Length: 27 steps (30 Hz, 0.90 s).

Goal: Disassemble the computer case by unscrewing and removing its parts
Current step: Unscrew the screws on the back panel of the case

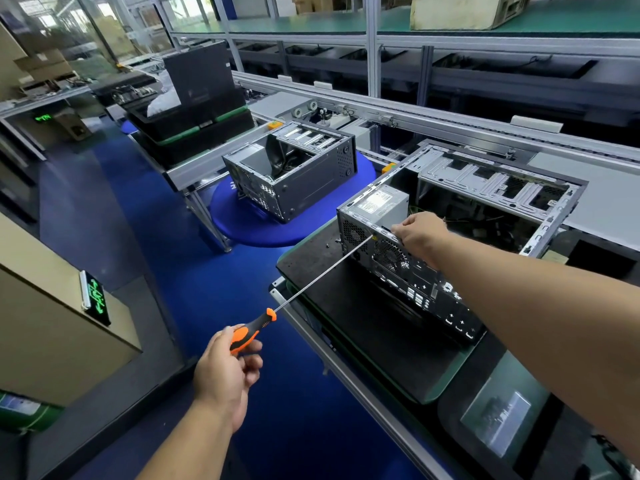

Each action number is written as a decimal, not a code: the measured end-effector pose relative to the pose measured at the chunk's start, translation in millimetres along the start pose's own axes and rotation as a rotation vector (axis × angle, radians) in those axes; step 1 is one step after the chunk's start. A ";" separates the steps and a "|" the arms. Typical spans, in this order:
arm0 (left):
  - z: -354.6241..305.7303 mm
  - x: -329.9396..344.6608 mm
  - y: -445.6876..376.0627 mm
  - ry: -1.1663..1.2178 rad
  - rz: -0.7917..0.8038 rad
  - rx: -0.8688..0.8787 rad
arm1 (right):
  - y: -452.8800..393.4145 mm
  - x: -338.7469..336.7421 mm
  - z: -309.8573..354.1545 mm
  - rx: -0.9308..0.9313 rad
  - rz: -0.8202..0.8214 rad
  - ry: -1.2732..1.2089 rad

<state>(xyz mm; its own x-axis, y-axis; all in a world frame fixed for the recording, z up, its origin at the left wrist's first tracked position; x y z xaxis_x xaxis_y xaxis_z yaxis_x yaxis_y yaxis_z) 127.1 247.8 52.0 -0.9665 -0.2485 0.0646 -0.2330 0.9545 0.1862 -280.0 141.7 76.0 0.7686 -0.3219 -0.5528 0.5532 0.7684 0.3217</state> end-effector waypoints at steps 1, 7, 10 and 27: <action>-1.2 0.2 0.3 0.038 0.008 0.011 | 0.0 0.4 -0.4 0.003 0.005 -0.007; -2.7 -0.1 -5.3 -0.013 0.009 0.075 | -0.5 0.7 -1.8 0.012 0.010 -0.025; 0.4 -2.6 -6.5 -0.061 -0.020 0.043 | -0.4 0.8 -1.5 0.004 0.012 -0.020; 0.7 -3.0 -10.5 -0.021 0.028 0.064 | 0.6 0.0 -0.2 -0.037 -0.024 0.055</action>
<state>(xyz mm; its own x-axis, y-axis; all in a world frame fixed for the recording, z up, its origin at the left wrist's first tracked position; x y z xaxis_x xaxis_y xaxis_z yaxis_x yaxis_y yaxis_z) 132.4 238.6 49.1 -0.9746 -0.2184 0.0485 -0.2113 0.9699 0.1211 -279.7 142.3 76.1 0.7358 -0.3106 -0.6018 0.5585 0.7809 0.2798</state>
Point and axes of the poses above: each hand's wrist, its own y-axis away from the middle knuckle, its own x-axis out of the palm, z = x × y, the point moved 3 cm from there along -y, towards the middle knuckle, and after that the axes turned 11 degrees about x, right-handed, at the moved point
